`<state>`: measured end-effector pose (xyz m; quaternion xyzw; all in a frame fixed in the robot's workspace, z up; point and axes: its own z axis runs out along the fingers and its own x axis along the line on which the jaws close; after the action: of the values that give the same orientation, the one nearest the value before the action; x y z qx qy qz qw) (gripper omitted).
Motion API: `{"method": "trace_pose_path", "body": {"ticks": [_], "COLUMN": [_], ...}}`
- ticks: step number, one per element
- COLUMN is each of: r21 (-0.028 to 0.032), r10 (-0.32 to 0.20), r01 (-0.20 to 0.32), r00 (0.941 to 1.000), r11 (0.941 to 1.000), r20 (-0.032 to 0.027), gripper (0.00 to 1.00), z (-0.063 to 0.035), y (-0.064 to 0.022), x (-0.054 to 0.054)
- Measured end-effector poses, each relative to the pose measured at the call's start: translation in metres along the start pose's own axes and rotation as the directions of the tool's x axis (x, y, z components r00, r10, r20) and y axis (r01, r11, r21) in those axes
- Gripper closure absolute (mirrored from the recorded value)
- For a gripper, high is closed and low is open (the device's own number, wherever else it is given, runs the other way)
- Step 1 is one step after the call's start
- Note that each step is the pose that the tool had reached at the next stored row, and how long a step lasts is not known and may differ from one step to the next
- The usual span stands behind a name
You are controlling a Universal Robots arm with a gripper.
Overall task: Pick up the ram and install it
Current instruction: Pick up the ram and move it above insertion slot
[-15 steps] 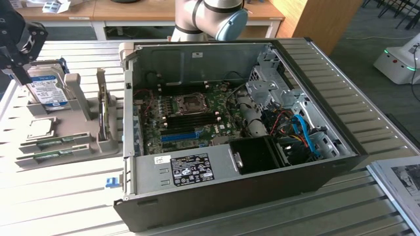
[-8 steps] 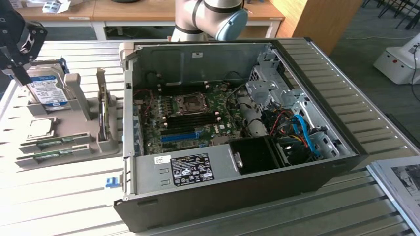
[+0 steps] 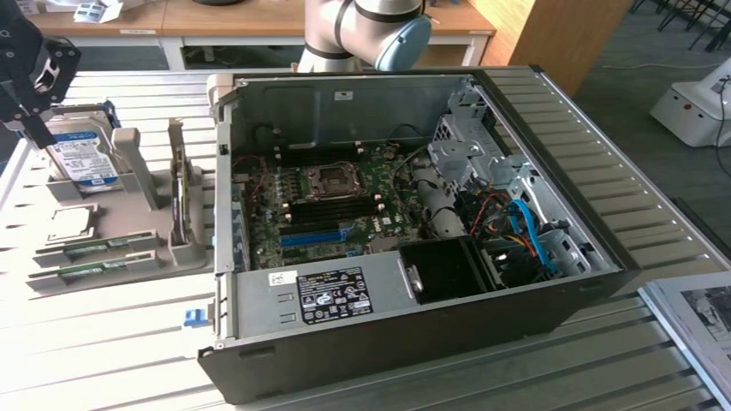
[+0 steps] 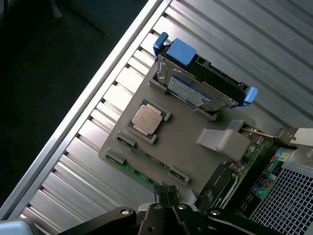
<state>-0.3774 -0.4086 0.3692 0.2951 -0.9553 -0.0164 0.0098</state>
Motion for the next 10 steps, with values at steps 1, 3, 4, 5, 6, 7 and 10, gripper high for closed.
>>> {"method": "trace_pose_path", "body": {"ticks": [1, 3, 4, 5, 6, 7, 10], "r21": [0.0002, 0.0008, 0.0010, 0.0014, 0.0017, 0.0020, 0.0026], "r10": [-0.009, -0.028, -0.037, -0.047, -0.056, -0.065, -0.094], "r01": [0.009, 0.028, 0.037, 0.047, 0.056, 0.065, 0.094], "r00": [1.0000, 0.9996, 0.9993, 0.9989, 0.9984, 0.9979, 0.9955], "r11": [1.0000, 0.9996, 0.9993, 0.9989, 0.9984, 0.9979, 0.9956], "r20": [-0.0004, -0.0014, -0.0019, -0.0024, -0.0030, -0.0035, -0.0048], "gripper": [0.90, 0.90, 0.90, 0.90, 0.90, 0.90, 0.90], "z": [0.0000, 0.0000, 0.0000, 0.0000, 0.0000, 0.0000, 0.0000], "y": [0.0000, 0.0000, 0.0000, 0.0000, 0.0000, 0.0000, 0.0000], "x": [0.0000, 0.0000, 0.0000, 0.0000, 0.0000, 0.0000, 0.0000]}}
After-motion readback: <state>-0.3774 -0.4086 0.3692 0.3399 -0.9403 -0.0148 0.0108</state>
